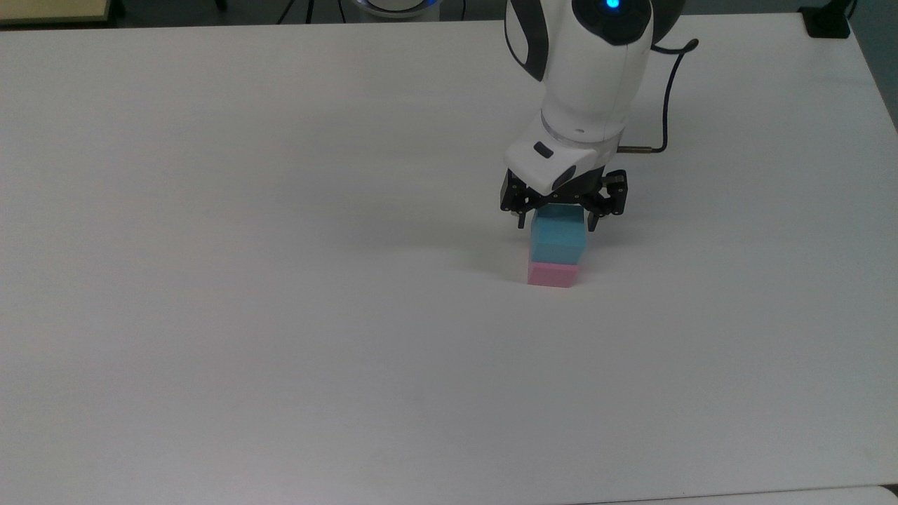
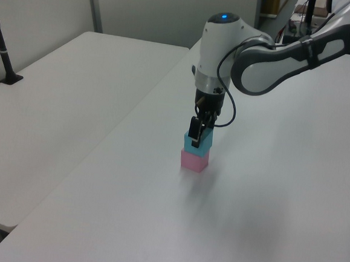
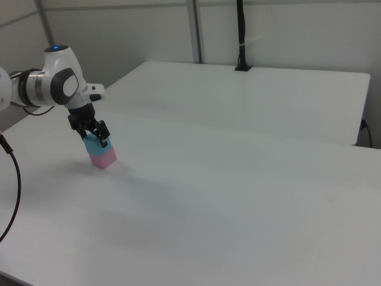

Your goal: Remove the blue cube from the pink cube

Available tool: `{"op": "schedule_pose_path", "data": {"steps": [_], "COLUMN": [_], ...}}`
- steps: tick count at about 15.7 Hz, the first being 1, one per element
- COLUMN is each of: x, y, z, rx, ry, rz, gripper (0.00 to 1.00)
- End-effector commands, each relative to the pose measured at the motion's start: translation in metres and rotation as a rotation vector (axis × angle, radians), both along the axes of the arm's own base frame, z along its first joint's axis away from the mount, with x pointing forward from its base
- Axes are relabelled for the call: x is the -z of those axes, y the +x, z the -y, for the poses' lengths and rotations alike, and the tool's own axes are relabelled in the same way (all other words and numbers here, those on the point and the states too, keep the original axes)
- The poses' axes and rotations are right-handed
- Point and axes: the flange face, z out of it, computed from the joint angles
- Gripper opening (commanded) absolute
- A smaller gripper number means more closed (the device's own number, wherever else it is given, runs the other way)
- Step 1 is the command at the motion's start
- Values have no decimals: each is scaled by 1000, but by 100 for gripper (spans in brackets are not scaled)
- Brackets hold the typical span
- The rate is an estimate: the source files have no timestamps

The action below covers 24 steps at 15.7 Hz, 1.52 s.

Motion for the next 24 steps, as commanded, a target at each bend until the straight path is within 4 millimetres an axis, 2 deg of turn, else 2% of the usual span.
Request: {"op": "schedule_pose_path", "data": {"steps": [1, 2, 3, 4, 6, 7, 9, 11, 12, 14, 16, 19, 22, 24], "x": [-7, -12, -18, -31, -59, -71, -84, -81, -74, -45, -27, -3, 35, 51], "y": [-1, 0, 0, -1, -8, -15, -37, -63, -72, -93, -104, -114, -124, -124], "z": [-2, -1, 2, 2, 7, 17, 50, 93, 115, 157, 217, 279, 299, 305], "rx": [-12, -14, -11, -13, -17, -23, -70, -110, -126, -152, -136, -121, -128, -123], "ry": [16, 18, 21, 31, 46, 49, 39, 32, 30, -20, -84, -139, -184, -196], "rz": [15, 23, 28, 44, 65, 57, -8, -92, -126, -193, -238, -285, -269, -300], "gripper": [68, 27, 9, 6, 6, 6, 6, 6, 6, 7, 7, 7, 8, 16]}}
